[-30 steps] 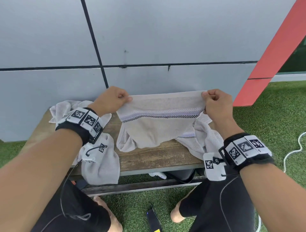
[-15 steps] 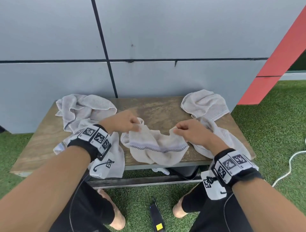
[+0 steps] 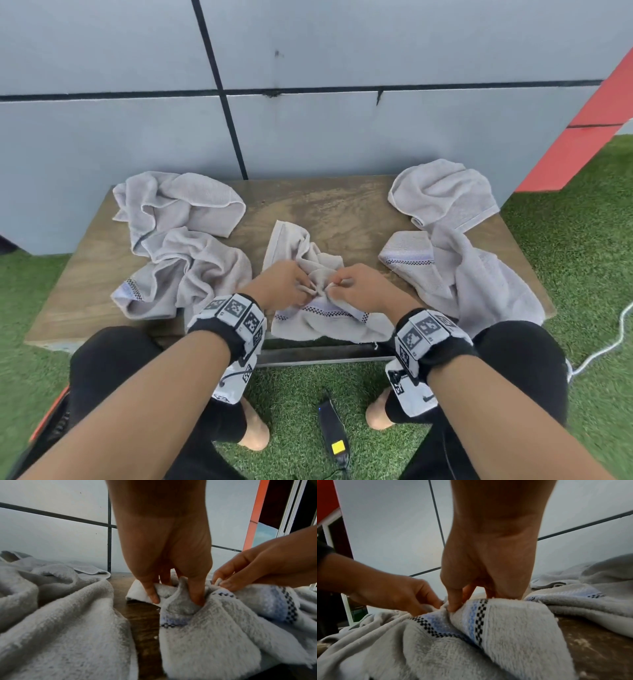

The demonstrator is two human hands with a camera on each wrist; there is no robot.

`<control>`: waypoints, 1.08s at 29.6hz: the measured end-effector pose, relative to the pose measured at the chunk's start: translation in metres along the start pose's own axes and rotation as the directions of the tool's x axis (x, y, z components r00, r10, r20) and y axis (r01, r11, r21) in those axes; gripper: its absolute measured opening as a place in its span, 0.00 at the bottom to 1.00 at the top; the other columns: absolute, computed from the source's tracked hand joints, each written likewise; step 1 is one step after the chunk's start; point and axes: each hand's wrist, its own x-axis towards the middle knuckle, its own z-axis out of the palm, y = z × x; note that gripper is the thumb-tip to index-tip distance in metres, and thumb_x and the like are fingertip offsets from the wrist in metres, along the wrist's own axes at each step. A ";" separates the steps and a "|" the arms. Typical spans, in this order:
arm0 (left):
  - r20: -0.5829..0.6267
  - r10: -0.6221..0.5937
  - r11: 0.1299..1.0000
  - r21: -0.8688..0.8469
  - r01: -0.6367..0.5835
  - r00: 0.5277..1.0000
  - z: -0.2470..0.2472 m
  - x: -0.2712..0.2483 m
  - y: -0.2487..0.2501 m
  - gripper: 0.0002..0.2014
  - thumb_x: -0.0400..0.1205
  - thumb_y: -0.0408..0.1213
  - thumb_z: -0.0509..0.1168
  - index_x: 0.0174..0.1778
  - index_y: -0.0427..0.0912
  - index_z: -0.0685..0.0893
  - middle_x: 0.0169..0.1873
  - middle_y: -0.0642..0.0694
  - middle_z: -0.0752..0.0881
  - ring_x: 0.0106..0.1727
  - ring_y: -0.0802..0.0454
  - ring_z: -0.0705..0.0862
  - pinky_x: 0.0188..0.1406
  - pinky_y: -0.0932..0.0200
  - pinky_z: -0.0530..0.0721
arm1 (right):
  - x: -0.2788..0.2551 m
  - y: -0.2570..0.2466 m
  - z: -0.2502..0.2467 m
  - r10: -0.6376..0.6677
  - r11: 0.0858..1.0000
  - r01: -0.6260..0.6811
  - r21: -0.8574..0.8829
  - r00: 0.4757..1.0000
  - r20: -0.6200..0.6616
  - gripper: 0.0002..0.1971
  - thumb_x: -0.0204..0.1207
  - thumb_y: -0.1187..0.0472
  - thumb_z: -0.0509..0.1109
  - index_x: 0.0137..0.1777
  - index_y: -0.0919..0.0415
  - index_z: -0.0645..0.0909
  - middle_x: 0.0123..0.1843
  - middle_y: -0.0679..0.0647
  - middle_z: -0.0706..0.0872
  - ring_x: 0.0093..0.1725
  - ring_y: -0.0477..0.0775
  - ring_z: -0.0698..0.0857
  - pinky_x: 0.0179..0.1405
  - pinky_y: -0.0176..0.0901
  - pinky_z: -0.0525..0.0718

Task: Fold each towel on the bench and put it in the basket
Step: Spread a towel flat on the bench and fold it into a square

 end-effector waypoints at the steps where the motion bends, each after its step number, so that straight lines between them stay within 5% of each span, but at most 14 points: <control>1: -0.038 0.018 1.000 -0.003 -0.018 0.999 -0.001 0.004 0.000 0.05 0.74 0.35 0.72 0.33 0.44 0.91 0.30 0.49 0.86 0.34 0.52 0.81 0.36 0.58 0.79 | 0.005 0.002 0.002 -0.003 1.000 0.003 -0.021 1.000 0.004 0.09 0.77 0.55 0.70 0.37 0.53 0.88 0.35 0.53 0.86 0.32 0.46 0.77 0.34 0.38 0.75; 5: -0.155 0.059 0.996 -0.060 -0.069 0.986 -0.030 0.012 -0.001 0.09 0.74 0.34 0.71 0.28 0.45 0.91 0.22 0.51 0.82 0.27 0.58 0.71 0.29 0.63 0.70 | 0.015 0.002 -0.019 -0.028 0.994 0.033 0.102 0.999 -0.047 0.12 0.79 0.58 0.71 0.44 0.69 0.88 0.28 0.53 0.76 0.19 0.42 0.68 0.20 0.30 0.65; 9: -0.335 0.085 0.988 -0.093 -0.123 0.938 -0.107 0.044 0.010 0.12 0.74 0.43 0.71 0.30 0.39 0.90 0.23 0.53 0.78 0.26 0.60 0.69 0.26 0.59 0.71 | 0.048 -0.018 -0.082 -0.064 0.974 0.116 0.192 0.964 -0.258 0.07 0.81 0.57 0.73 0.48 0.58 0.92 0.27 0.39 0.84 0.23 0.35 0.75 0.24 0.26 0.72; 12: -0.526 0.067 0.989 -0.077 -0.126 0.848 -0.187 0.080 0.023 0.12 0.75 0.41 0.73 0.34 0.34 0.89 0.26 0.47 0.79 0.29 0.57 0.72 0.30 0.58 0.71 | 0.086 -0.043 -0.149 -0.056 0.959 0.173 0.226 0.894 -0.444 0.06 0.80 0.55 0.75 0.46 0.56 0.90 0.26 0.37 0.82 0.22 0.34 0.75 0.22 0.23 0.69; 15: -0.670 0.058 0.998 0.017 -0.063 0.740 -0.249 0.103 0.023 0.07 0.76 0.40 0.74 0.39 0.40 0.91 0.37 0.46 0.85 0.39 0.51 0.82 0.42 0.60 0.77 | 0.116 -0.056 -0.207 -0.072 0.968 0.209 0.139 0.762 -0.644 0.09 0.79 0.55 0.74 0.46 0.61 0.88 0.39 0.47 0.85 0.38 0.42 0.80 0.42 0.36 0.78; 17: -0.785 0.024 0.999 0.040 0.012 0.619 -0.276 0.110 0.013 0.05 0.75 0.40 0.72 0.41 0.44 0.92 0.39 0.42 0.86 0.42 0.43 0.86 0.41 0.56 0.81 | 0.129 -0.054 -0.238 -0.041 0.982 0.167 0.090 0.651 -0.758 0.07 0.80 0.54 0.72 0.47 0.56 0.88 0.42 0.50 0.85 0.43 0.48 0.81 0.47 0.40 0.77; 20: -0.861 -0.073 0.997 -0.046 0.066 0.503 -0.298 0.110 0.002 0.05 0.77 0.45 0.69 0.39 0.49 0.87 0.36 0.40 0.86 0.37 0.37 0.86 0.37 0.51 0.85 | 0.144 -0.054 -0.264 0.059 0.949 0.221 0.226 0.579 -0.813 0.06 0.81 0.54 0.70 0.43 0.51 0.85 0.35 0.54 0.84 0.34 0.55 0.83 0.42 0.53 0.87; 23: -0.845 -0.147 0.988 -0.104 0.112 0.514 -0.303 0.113 0.002 0.10 0.79 0.47 0.63 0.38 0.46 0.84 0.30 0.42 0.87 0.31 0.38 0.88 0.36 0.49 0.89 | 0.157 -0.067 -0.262 0.084 0.889 0.295 0.351 0.649 -0.757 0.07 0.84 0.60 0.66 0.44 0.56 0.81 0.34 0.59 0.88 0.30 0.57 0.88 0.42 0.57 0.93; 26: -0.762 -0.264 0.938 -0.345 -0.026 0.591 -0.304 0.114 0.000 0.11 0.83 0.41 0.62 0.38 0.42 0.84 0.28 0.37 0.89 0.26 0.37 0.90 0.30 0.47 0.91 | 0.163 -0.077 -0.257 0.092 0.828 0.348 0.440 0.690 -0.718 0.08 0.86 0.60 0.64 0.44 0.53 0.79 0.42 0.56 0.91 0.43 0.57 0.93 0.51 0.53 0.92; 29: -0.713 -0.330 0.812 -0.548 -0.199 0.619 -0.309 0.110 -0.005 0.10 0.85 0.38 0.65 0.40 0.38 0.82 0.39 0.29 0.90 0.34 0.34 0.92 0.36 0.38 0.92 | 0.164 -0.075 -0.256 0.035 0.825 0.393 0.407 0.683 -0.730 0.07 0.87 0.59 0.64 0.47 0.55 0.79 0.49 0.56 0.91 0.55 0.53 0.92 0.57 0.51 0.91; 32: -0.734 -0.316 0.779 -0.562 -0.277 0.601 -0.307 0.109 -0.003 0.08 0.86 0.37 0.65 0.44 0.37 0.81 0.49 0.28 0.89 0.38 0.37 0.91 0.37 0.47 0.93 | 0.161 -0.073 -0.254 0.002 0.845 0.400 0.355 0.661 -0.750 0.07 0.88 0.58 0.63 0.53 0.60 0.79 0.51 0.56 0.88 0.59 0.52 0.90 0.58 0.50 0.90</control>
